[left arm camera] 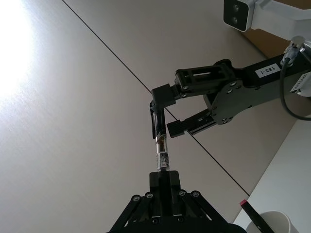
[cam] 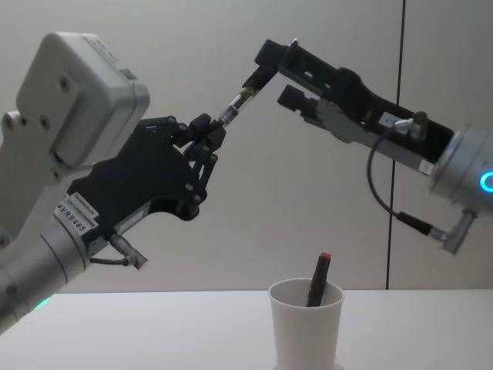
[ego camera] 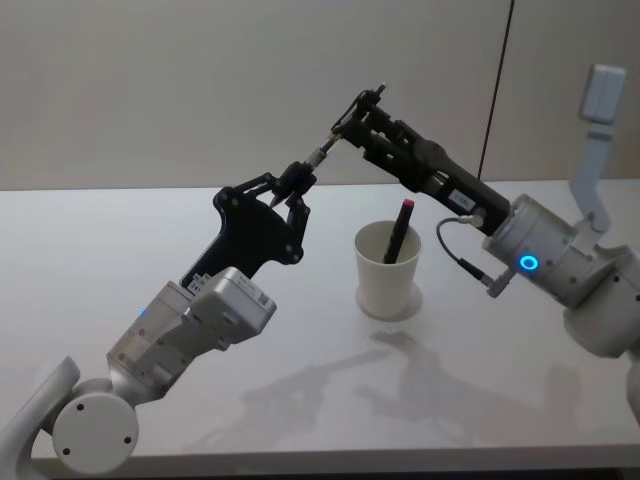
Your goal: Place the pen into the pen holder.
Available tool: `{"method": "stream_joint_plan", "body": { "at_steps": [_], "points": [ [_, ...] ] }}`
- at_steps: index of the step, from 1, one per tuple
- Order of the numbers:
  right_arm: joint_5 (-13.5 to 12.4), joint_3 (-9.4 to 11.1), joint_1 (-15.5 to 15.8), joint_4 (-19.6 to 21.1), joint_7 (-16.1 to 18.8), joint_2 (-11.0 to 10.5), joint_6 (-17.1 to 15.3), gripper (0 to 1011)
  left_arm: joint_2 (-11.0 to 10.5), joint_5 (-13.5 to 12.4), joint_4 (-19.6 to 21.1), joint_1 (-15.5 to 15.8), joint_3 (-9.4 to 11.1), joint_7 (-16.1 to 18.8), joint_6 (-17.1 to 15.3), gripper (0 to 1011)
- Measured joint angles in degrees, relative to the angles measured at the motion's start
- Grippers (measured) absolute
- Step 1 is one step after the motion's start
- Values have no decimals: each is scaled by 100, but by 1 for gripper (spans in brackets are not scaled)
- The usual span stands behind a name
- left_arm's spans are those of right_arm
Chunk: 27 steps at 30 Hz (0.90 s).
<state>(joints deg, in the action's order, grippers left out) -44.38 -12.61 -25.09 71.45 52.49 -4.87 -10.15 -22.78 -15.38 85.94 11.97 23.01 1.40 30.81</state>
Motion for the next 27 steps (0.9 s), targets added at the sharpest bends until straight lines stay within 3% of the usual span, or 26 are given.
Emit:
{"method": "stream_joint_plan", "body": {
  "at_steps": [19, 26, 27],
  "points": [
    [8, -198, -139, -95, -227, 127, 120, 1002, 0, 0, 0, 0, 0, 0, 0, 127],
    [5, -258, -177, -120, -279, 153, 177, 884, 0, 0, 0, 0, 0, 0, 0, 127],
    [6, -264, -179, -121, -285, 155, 182, 829, 0, 0, 0, 0, 0, 0, 0, 127]
  ]
}}
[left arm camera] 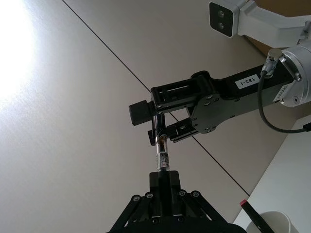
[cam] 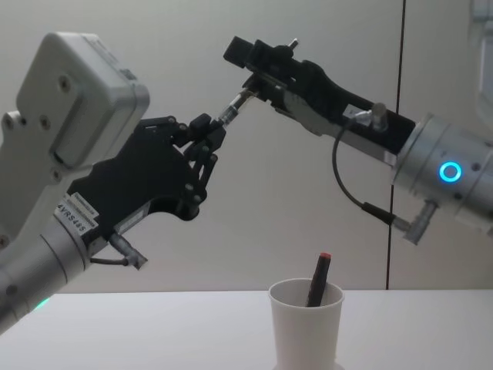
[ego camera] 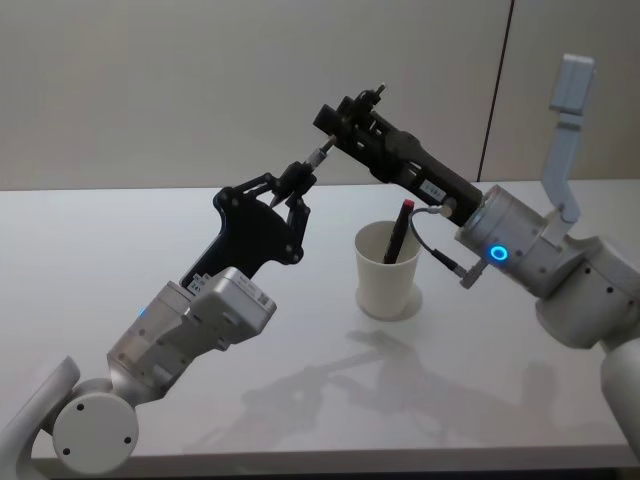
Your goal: Place the pen into the pen holder.
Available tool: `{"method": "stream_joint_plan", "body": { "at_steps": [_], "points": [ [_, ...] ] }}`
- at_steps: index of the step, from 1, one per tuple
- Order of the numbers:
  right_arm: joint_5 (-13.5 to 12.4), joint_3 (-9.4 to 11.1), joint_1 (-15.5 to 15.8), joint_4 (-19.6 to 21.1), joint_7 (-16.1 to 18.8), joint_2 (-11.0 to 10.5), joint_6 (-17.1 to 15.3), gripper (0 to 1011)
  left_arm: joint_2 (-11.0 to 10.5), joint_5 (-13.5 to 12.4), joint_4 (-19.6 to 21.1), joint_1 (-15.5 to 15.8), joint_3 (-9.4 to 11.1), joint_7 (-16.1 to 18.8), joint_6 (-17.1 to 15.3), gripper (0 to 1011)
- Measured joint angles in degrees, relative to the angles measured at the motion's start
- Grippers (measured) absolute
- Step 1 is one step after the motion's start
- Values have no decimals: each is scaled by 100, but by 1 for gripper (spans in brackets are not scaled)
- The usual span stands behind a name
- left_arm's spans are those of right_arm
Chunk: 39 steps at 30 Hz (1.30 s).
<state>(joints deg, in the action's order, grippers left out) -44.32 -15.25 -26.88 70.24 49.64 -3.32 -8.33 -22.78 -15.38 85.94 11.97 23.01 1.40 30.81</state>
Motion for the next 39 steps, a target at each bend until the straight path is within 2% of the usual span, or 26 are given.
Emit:
{"method": "stream_joint_plan", "body": {
  "at_steps": [5, 6, 10, 14, 15, 17, 19, 21, 24, 35, 39],
  "points": [
    [2, -29, -14, -7, -49, 11, 37, 708, 0, 0, 0, 0, 0, 0, 0, 127],
    [2, -40, -18, -7, -63, 15, 48, 640, 0, -1, 0, 0, 0, 0, 0, 127],
    [-4, -55, -26, -9, -95, 19, 67, 565, 0, 0, 0, 0, 0, 0, 0, 127],
    [-19, -77, -36, -13, -139, 23, 93, 368, 0, 0, 0, 0, 0, 0, 0, 127],
    [-24, -83, -42, -14, -155, 24, 100, 368, 0, 0, 0, 0, 0, 0, 0, 127],
    [-30, -88, -47, -16, -169, 25, 107, 273, 0, 0, 0, 0, 0, 0, 0, 127],
    [-36, -91, -51, -19, -184, 26, 113, 252, 0, 0, 0, 0, 0, 0, 0, 127],
    [-45, -98, -60, -21, -205, 26, 121, 170, 0, 0, 0, 0, 0, 0, -1, 127],
    [-59, -108, -68, -24, -225, 27, 127, 133, 0, 0, 0, 0, 0, 0, -1, 127],
    [-98, -129, -104, -44, -286, 17, 152, 133, 0, 0, 1, 1, 1, 0, 1, 127],
    [-122, -127, -122, -52, -317, 8, 177, 132, -1, -1, 1, 0, 0, -1, 1, 212]
  ]
}}
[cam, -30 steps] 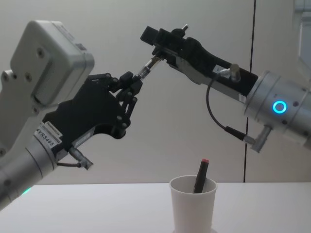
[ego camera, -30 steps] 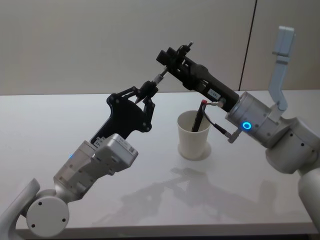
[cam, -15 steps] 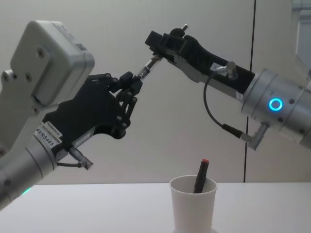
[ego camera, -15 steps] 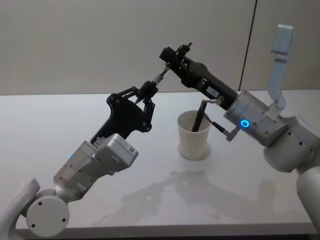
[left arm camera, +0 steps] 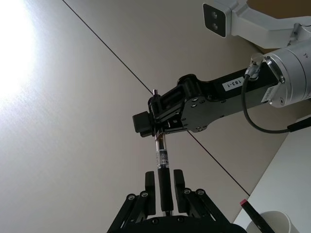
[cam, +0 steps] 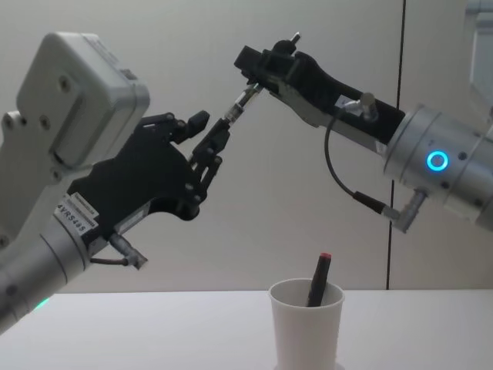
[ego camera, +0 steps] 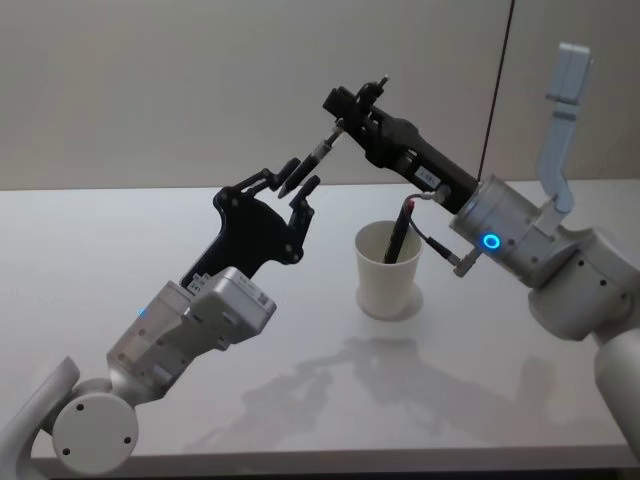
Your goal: Place the pen into the pen holder.
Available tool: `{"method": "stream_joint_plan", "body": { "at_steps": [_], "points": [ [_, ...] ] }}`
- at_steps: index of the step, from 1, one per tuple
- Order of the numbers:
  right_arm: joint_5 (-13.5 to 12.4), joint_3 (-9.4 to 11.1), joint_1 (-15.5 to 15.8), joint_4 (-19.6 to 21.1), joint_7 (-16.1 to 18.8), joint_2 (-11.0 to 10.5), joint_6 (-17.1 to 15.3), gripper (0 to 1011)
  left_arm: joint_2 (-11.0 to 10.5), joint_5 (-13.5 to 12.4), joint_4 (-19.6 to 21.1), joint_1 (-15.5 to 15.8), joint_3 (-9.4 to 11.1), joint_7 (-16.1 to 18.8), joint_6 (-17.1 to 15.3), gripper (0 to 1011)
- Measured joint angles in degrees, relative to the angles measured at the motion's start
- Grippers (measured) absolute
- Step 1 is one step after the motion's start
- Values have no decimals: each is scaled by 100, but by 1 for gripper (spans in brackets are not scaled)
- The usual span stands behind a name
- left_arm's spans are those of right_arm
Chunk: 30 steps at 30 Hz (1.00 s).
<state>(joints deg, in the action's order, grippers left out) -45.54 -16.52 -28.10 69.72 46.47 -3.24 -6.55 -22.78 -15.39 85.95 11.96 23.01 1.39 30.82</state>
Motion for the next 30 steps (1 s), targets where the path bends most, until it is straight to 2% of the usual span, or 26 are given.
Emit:
{"method": "stream_joint_plan", "body": {
  "at_steps": [1, 2, 5, 7, 13, 14, 20, 24, 26, 30],
  "points": [
    [-4, 0, -2, -2, -1, -4, 1, 132, 0, 0, 0, 0, 0, 1, 0, 224],
    [-11, -5, -6, -6, -2, -4, 4, 132, 0, 0, -1, 0, 0, 0, 0, 288],
    [-19, -9, -14, -11, -3, -7, 7, 132, 0, 0, -1, 0, 0, 0, 0, 386],
    [-27, -17, -16, -14, -5, -8, 11, 132, 0, 0, 0, 0, 0, 0, 0, 419],
    [-53, -32, -25, -14, -14, -15, 21, 132, 1, 0, 0, 1, 0, 0, -1, 609],
    [-58, -35, -27, -13, -17, -19, 26, 132, 0, 0, -1, 1, 0, 0, -1, 670],
    [-63, -48, -29, 2, -50, -29, 64, 132, 0, 0, -1, 1, 0, 1, -1, 816],
    [-33, -55, -29, 25, -108, -41, 148, 132, 0, 0, -1, 1, 0, 0, -1, 958],
    [15, -63, -22, 44, -158, -48, 224, 132, 0, 0, -1, 1, 0, 0, -1, 1000],
    [130, -77, 2, 85, -263, -61, 389, 132, 0, 0, -1, 1, 0, 0, -1, 1004]
  ]
}}
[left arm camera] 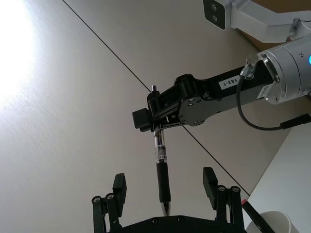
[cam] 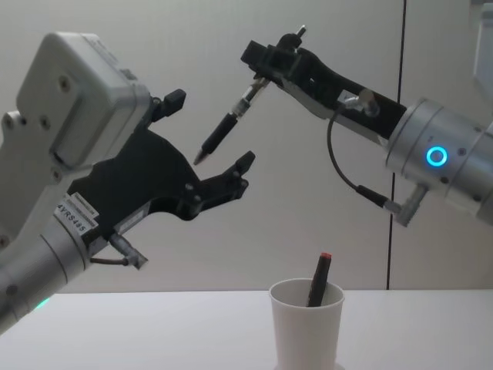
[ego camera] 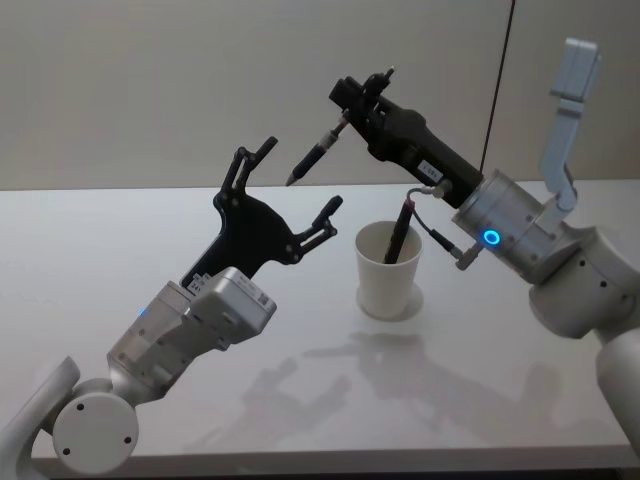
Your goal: Place the pen into the pen holder.
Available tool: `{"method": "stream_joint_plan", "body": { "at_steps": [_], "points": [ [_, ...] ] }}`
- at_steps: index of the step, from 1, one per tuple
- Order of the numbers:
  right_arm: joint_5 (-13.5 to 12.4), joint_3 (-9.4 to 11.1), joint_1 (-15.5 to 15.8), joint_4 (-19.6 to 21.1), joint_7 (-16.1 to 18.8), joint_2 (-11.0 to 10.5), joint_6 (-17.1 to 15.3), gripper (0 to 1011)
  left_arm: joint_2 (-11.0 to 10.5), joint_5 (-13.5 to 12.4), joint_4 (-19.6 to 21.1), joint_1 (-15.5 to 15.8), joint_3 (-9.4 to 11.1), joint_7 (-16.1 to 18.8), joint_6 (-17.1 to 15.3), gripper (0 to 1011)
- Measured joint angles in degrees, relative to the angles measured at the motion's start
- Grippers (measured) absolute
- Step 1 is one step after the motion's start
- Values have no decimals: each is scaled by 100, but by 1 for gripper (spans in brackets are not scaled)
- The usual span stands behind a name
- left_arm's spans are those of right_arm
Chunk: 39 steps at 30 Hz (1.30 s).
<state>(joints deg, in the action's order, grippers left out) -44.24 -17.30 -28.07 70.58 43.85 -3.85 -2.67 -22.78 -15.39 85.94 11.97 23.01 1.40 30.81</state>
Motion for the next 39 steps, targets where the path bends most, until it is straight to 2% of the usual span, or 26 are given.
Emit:
{"method": "stream_joint_plan", "body": {
  "at_steps": [10, 20, 30, 39],
  "points": [
    [460, -44, 92, 124, -444, -40, 467, 132, 0, 0, 0, 0, 0, 0, 0, 1004],
    [1140, -88, 228, 302, -1200, -98, 879, 132, 0, 0, 0, 0, 0, 0, 0, 1004],
    [1774, -117, 339, 416, -1944, -142, 1056, 132, 0, 0, 0, 0, 0, 0, 0, 1004],
    [2582, -162, 426, 447, -2825, -164, 1067, 132, 0, 0, 0, 0, 0, 0, 0, 1004]
  ]
}}
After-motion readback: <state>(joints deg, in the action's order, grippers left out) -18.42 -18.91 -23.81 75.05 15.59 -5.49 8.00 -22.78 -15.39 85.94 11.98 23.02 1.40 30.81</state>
